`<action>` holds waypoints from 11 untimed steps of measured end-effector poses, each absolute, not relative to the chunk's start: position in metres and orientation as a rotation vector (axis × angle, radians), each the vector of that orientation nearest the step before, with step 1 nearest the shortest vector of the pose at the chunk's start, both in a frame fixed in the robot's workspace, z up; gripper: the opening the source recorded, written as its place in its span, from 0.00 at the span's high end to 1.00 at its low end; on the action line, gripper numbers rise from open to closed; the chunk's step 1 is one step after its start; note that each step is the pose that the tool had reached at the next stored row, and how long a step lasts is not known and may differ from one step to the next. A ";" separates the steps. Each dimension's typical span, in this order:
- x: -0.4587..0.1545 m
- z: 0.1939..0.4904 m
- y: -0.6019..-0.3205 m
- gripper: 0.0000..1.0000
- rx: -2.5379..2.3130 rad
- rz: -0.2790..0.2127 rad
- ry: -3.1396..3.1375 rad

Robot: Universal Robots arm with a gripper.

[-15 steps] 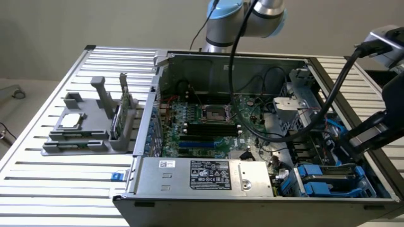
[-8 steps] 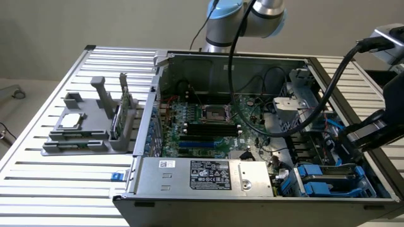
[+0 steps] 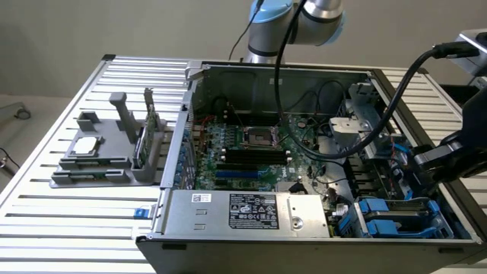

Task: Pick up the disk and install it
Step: 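Insert the first disk wire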

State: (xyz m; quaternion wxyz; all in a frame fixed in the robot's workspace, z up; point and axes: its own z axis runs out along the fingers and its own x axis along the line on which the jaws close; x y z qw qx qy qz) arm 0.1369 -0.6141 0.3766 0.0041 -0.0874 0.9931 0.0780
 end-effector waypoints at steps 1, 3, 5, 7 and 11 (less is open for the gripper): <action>0.137 0.377 -0.614 0.89 -0.247 0.244 3.113; 0.137 0.377 -0.614 0.89 -0.193 0.244 3.114; 0.137 0.377 -0.614 0.89 -0.137 0.243 3.114; 0.137 0.377 -0.614 0.83 -0.084 0.243 3.113; 0.137 0.377 -0.614 0.70 0.024 0.241 3.109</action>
